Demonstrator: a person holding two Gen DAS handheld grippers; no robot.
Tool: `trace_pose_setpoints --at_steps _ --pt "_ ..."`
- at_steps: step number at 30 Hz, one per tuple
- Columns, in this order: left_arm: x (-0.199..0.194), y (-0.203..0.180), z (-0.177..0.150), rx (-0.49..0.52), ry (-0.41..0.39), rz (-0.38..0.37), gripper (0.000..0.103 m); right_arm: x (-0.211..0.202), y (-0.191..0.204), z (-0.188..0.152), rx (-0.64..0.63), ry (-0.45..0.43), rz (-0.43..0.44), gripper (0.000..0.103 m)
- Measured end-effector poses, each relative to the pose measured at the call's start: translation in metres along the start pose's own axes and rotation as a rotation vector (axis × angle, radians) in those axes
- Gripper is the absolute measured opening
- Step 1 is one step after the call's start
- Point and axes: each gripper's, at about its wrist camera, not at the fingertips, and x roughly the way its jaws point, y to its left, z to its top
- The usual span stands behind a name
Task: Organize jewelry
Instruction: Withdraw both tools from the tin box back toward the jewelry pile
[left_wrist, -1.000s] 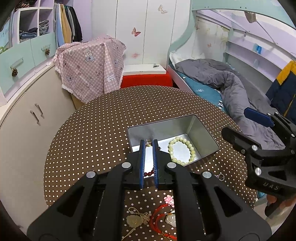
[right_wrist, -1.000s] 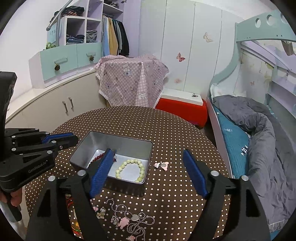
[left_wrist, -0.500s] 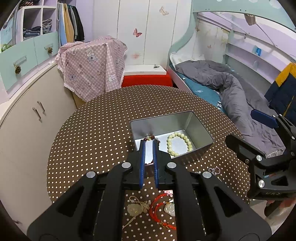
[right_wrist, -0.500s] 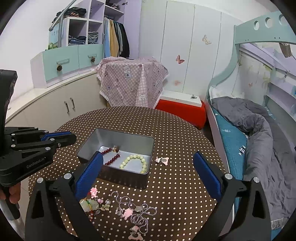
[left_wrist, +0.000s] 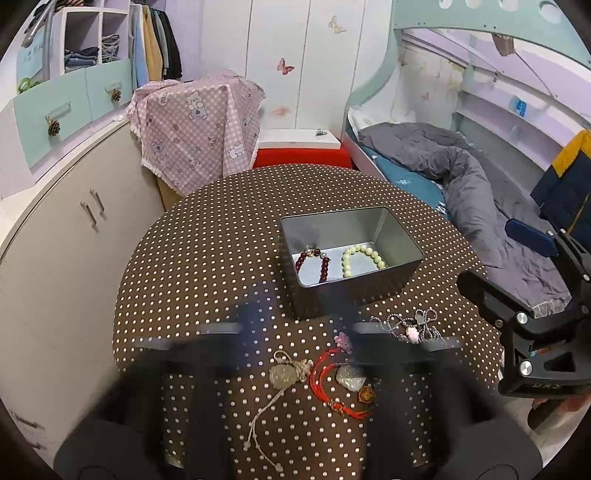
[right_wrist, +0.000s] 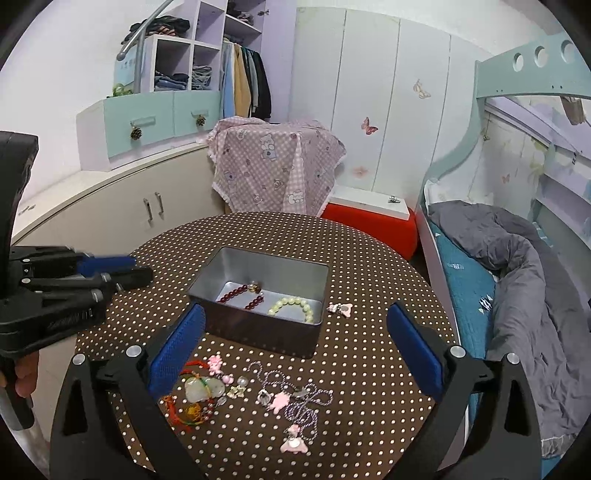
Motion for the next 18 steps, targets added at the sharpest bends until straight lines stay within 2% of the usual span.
trace_pose_setpoints --at_steps 1,5,10,18 --pt "-0.005 0.000 -0.002 0.010 -0.028 -0.001 0.078 -0.001 0.002 -0.001 0.000 0.000 -0.001 0.095" --pt "-0.014 0.001 -0.011 0.023 -0.027 0.019 0.078 -0.004 0.006 -0.007 0.004 0.007 0.012 0.095" --pt "-0.010 0.011 -0.032 0.008 0.025 0.052 0.078 0.004 0.012 -0.021 0.013 0.053 0.035 0.095" --pt "0.009 0.030 -0.067 -0.010 0.129 0.074 0.079 0.034 0.031 -0.056 0.019 0.202 0.075 0.095"
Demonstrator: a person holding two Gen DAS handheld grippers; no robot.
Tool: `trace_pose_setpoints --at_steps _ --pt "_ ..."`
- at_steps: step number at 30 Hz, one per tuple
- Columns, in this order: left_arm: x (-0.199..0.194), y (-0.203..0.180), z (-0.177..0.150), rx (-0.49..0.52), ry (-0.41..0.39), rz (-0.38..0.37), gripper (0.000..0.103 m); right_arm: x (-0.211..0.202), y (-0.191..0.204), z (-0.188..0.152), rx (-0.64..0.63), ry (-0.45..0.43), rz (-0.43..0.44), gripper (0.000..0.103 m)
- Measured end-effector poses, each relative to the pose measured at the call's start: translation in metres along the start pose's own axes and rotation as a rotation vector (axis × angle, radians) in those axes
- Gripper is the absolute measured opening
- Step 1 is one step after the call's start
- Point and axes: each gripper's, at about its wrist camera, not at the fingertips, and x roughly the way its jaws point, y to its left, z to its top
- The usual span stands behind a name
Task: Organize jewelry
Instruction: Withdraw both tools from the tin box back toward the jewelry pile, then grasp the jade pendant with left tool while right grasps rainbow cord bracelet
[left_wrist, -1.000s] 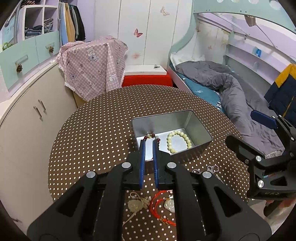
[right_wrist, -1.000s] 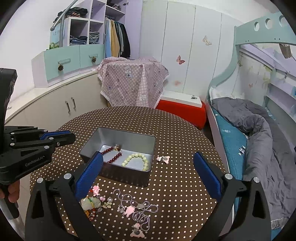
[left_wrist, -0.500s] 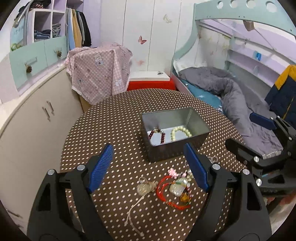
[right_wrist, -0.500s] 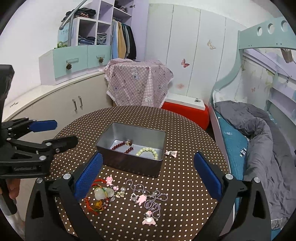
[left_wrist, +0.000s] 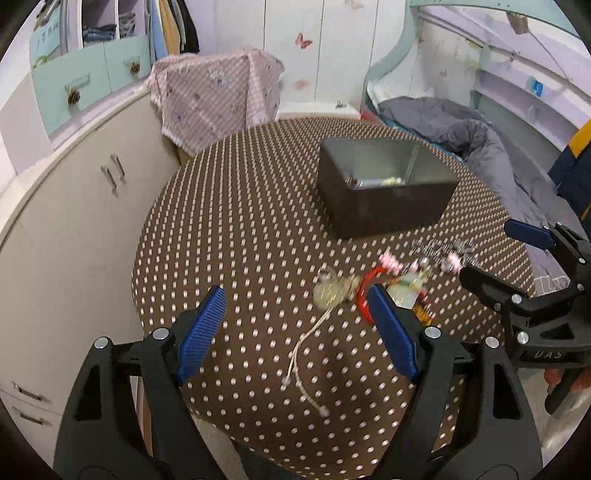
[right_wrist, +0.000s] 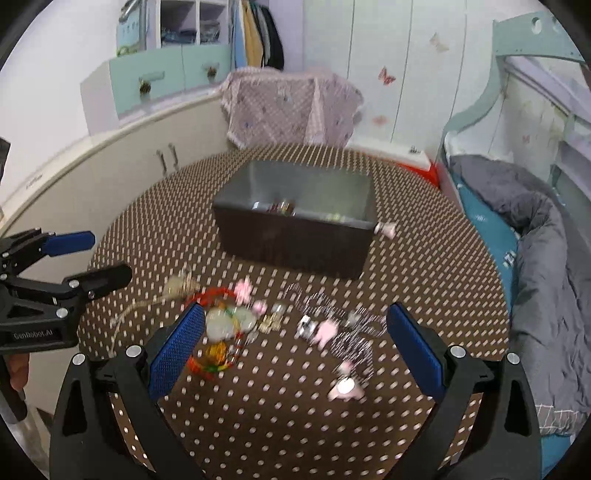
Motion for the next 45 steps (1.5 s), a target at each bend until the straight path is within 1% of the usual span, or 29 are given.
trace_pose_setpoints --at_steps 3,9,11,13,14,18,21,22,23,25,27,28,33,38,44,45 --pt "0.006 0.006 -0.007 -0.013 0.018 -0.005 0.080 0.007 0.009 -0.006 -0.013 0.033 0.028 0.095" --pt "0.012 0.008 -0.015 -0.028 0.033 -0.011 0.084 0.014 0.021 -0.015 -0.038 0.057 0.058 0.094" --pt "0.015 0.009 -0.017 -0.029 0.041 -0.012 0.084 0.015 0.023 -0.017 -0.046 0.057 0.076 0.087" --pt "0.017 0.010 -0.019 -0.034 0.045 -0.019 0.085 0.017 0.026 -0.018 -0.053 0.069 0.101 0.076" --pt "0.018 0.010 -0.021 -0.038 0.049 -0.024 0.085 0.017 0.027 -0.018 -0.053 0.073 0.105 0.074" --pt "0.021 0.013 -0.024 -0.043 0.051 -0.033 0.086 0.024 0.030 -0.019 -0.053 0.096 0.114 0.056" --pt "0.022 0.015 -0.025 -0.050 0.049 -0.047 0.086 0.029 0.030 -0.022 -0.062 0.114 0.107 0.053" --pt "0.023 0.015 -0.025 -0.053 0.046 -0.050 0.086 0.031 0.031 -0.022 -0.067 0.118 0.100 0.049" --pt "0.023 0.015 -0.025 -0.055 0.043 -0.051 0.086 0.032 0.033 -0.023 -0.075 0.119 0.096 0.048" --pt "0.024 0.014 -0.026 -0.054 0.038 -0.058 0.086 0.032 0.035 -0.023 -0.088 0.110 0.102 0.031" --pt "0.026 0.012 -0.025 -0.053 0.033 -0.065 0.086 0.031 0.036 -0.023 -0.098 0.107 0.108 0.024" --pt "0.027 0.012 -0.024 -0.053 0.030 -0.068 0.086 0.031 0.036 -0.023 -0.104 0.105 0.108 0.022" --pt "0.033 0.007 -0.019 -0.044 -0.004 -0.095 0.086 0.030 0.031 -0.023 -0.081 0.105 0.120 0.020" --pt "0.040 -0.003 -0.011 -0.007 -0.049 -0.119 0.086 0.024 0.020 -0.023 -0.050 0.099 0.118 0.019" --pt "0.048 -0.009 -0.003 0.020 -0.083 -0.139 0.086 0.012 0.005 -0.020 -0.016 0.071 0.093 0.019" --pt "0.049 -0.009 -0.003 0.022 -0.081 -0.135 0.081 0.011 0.003 -0.020 -0.010 0.066 0.089 0.019"
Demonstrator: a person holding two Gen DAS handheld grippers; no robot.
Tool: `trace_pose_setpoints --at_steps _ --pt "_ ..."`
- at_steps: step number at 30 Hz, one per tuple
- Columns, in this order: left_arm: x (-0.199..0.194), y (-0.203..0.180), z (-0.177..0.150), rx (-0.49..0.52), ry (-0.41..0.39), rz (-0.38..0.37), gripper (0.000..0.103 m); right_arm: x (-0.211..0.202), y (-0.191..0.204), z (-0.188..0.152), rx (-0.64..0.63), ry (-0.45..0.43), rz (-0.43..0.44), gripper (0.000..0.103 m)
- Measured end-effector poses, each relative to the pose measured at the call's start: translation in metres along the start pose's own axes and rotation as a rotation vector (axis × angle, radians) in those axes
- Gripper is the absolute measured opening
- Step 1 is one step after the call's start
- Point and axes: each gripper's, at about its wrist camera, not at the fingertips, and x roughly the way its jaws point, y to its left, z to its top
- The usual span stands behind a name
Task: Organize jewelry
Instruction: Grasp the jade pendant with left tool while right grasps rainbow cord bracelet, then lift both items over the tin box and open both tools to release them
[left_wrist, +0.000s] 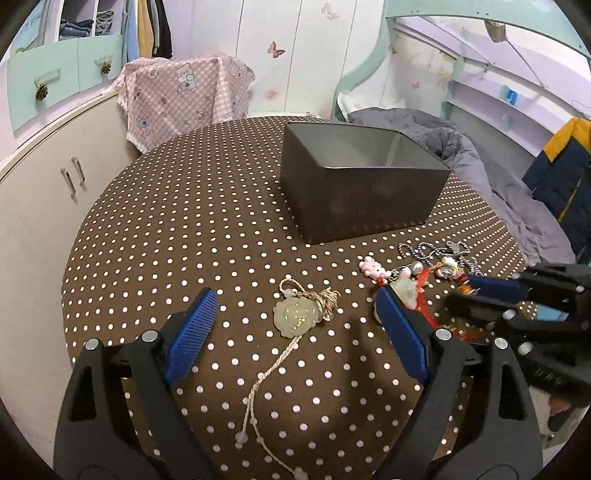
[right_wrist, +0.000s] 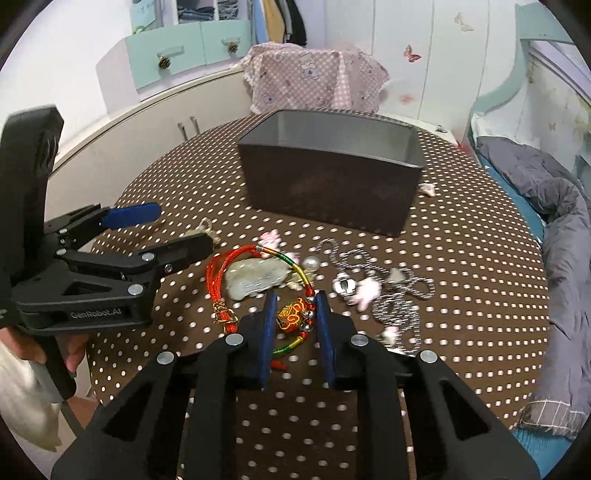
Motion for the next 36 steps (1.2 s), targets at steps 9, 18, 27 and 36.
trace_pose_setpoints --at_steps 9,18,27,36 --pt "0.012 -0.002 -0.006 0.052 0.038 0.034 0.034 0.000 -0.014 0.002 0.041 -0.006 -0.017 0.019" --pt "0.005 0.002 -0.006 0.025 0.030 0.018 0.032 -0.008 -0.018 0.009 0.044 -0.035 -0.012 0.019" --pt "-0.009 -0.007 0.012 0.039 -0.035 0.018 0.032 -0.017 -0.026 0.020 0.042 -0.076 -0.037 0.019" --pt "-0.027 -0.017 0.039 0.060 -0.128 0.005 0.032 -0.029 -0.035 0.042 0.018 -0.148 -0.067 0.019"
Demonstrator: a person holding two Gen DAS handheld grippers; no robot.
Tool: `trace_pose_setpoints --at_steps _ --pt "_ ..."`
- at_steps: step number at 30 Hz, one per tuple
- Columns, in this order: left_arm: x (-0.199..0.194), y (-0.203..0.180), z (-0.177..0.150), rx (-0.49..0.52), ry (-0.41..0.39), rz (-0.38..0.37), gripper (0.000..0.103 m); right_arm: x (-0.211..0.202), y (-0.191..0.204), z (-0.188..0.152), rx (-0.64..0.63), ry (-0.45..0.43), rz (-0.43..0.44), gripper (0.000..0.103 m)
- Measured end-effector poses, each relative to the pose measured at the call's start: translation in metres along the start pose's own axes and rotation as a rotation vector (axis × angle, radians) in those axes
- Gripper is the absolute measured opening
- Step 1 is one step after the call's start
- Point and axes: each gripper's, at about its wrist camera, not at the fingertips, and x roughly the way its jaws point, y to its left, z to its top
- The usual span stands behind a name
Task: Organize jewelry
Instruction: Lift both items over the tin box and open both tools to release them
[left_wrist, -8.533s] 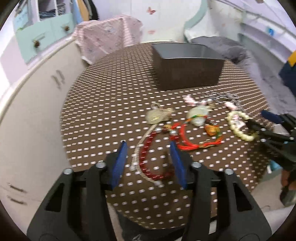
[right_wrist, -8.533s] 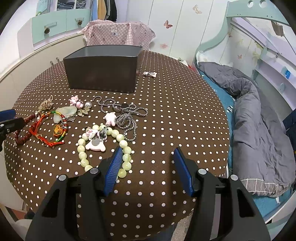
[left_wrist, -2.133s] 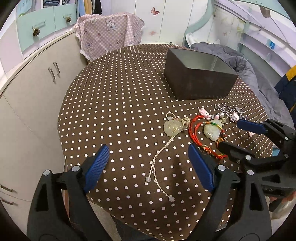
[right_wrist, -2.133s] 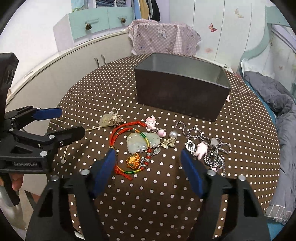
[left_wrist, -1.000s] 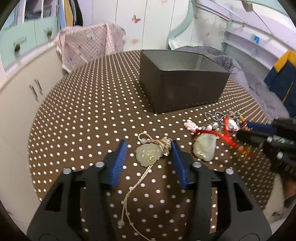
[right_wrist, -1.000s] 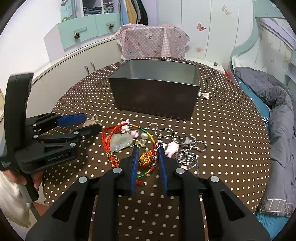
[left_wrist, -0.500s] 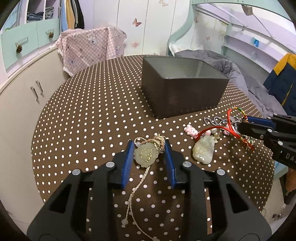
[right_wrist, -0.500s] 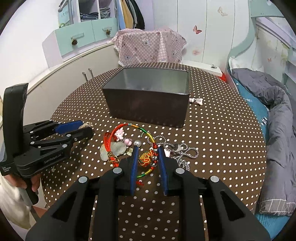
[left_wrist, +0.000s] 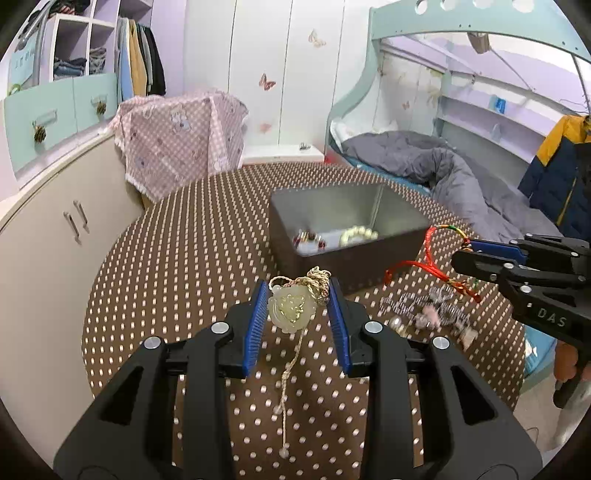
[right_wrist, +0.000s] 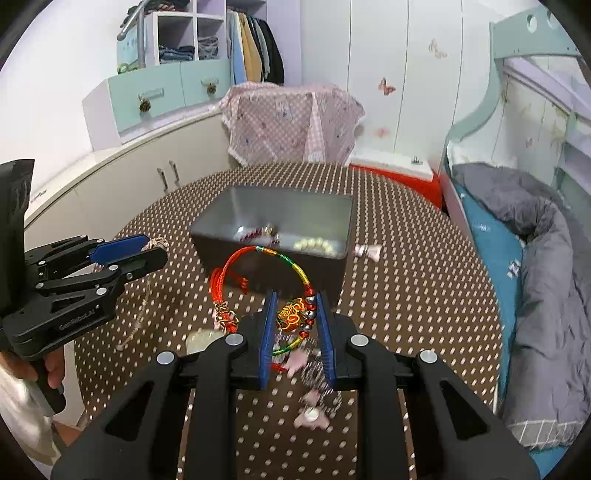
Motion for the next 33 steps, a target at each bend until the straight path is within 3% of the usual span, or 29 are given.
trace_pose_setpoints --at_steps 16,28,33 --pt "-0.015 -0.003 0.083 -0.040 -0.161 -0.062 0.032 -0.018 -0.014 0.064 -0.068 -0.189 -0.090 0.019" --pt "-0.009 -0.010 0.114 -0.039 -0.201 -0.081 0.032 -0.009 -0.023 0.083 -0.087 -0.213 -0.070 0.019" --pt "0.015 -0.010 0.107 -0.056 -0.147 -0.083 0.032 0.010 -0.028 0.077 -0.076 -0.160 -0.053 0.019"
